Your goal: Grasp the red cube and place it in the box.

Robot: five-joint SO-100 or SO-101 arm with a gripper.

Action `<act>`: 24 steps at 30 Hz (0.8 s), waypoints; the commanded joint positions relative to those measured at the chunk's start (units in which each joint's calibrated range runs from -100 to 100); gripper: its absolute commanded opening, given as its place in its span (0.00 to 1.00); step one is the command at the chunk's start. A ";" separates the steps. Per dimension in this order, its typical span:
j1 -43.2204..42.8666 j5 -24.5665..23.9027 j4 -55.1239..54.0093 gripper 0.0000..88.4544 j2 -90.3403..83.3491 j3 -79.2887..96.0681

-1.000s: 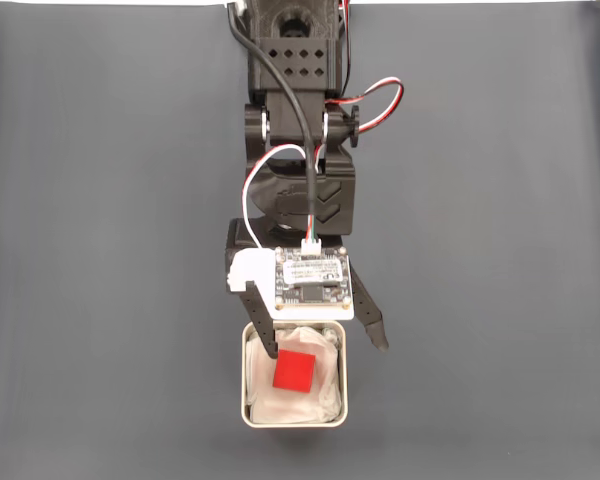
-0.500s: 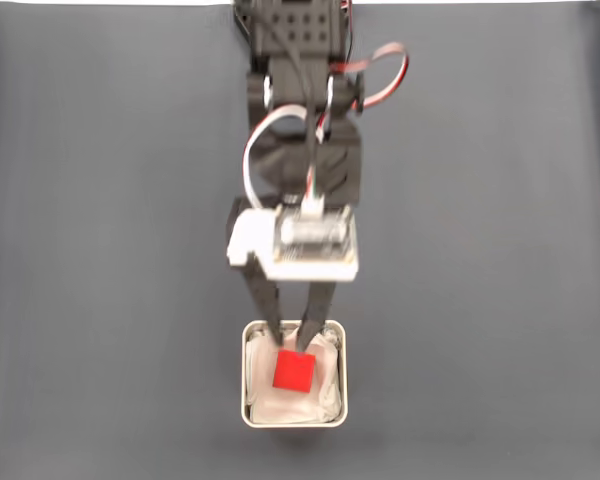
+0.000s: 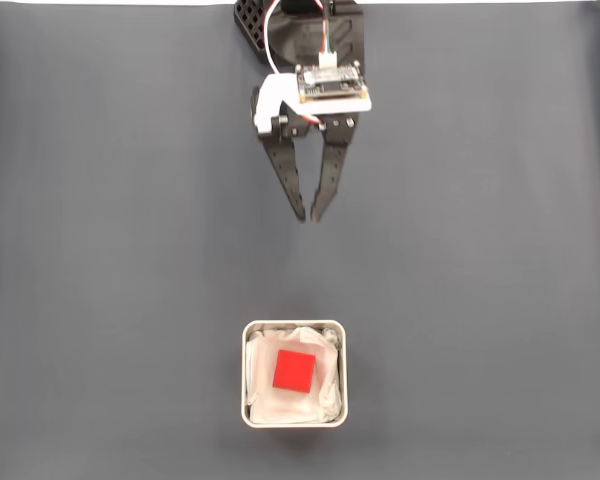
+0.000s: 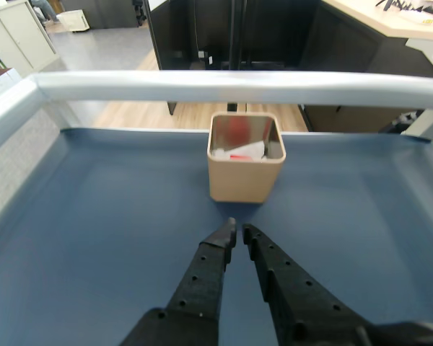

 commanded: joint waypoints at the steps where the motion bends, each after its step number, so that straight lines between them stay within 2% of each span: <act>1: -0.16 0.24 7.79 0.00 -18.77 12.86; 5: 0.12 0.15 17.96 0.00 -26.05 19.61; 13: -1.08 -1.56 40.50 0.00 -26.31 20.70; 24: -0.66 -1.47 43.20 0.00 -26.31 20.70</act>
